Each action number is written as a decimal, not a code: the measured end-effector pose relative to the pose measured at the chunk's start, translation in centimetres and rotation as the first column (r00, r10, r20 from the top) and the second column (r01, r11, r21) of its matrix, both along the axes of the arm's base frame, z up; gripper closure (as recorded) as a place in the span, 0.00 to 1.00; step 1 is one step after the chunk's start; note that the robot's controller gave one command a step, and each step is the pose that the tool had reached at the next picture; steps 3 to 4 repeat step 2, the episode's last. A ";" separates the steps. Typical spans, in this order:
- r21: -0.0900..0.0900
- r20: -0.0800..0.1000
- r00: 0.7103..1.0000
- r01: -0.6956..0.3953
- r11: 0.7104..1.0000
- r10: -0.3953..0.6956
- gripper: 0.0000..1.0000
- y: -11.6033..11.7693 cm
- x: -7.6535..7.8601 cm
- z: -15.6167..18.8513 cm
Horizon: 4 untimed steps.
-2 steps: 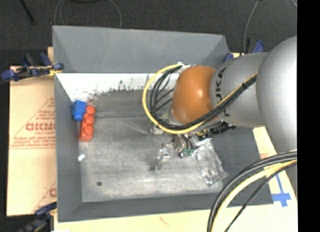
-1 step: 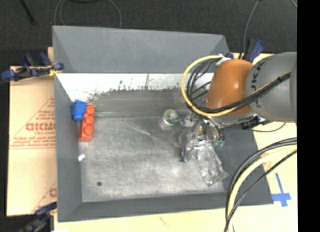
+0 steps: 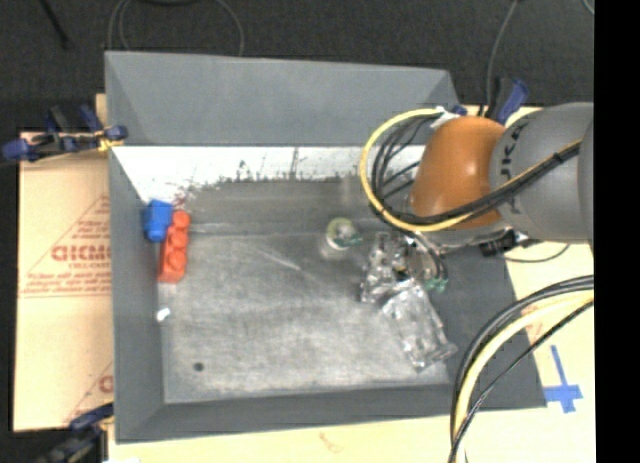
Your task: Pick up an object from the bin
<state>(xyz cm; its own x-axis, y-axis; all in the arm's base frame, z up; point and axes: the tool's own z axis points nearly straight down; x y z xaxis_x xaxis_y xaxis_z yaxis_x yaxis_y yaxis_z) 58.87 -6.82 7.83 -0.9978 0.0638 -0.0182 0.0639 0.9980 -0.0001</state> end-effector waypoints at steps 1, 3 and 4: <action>0.001 -0.006 0.991 0.130 0.991 -0.130 1.00 -1.3 0.0 10.6; -0.005 -0.010 0.999 0.030 1.000 -0.030 1.00 -9.7 -1.3 13.8; -0.005 -0.010 0.999 0.030 1.000 -0.030 1.00 -9.7 -1.3 13.8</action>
Offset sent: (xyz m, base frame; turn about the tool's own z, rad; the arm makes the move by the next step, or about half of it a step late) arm -0.0024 -0.0119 0.1004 0.1311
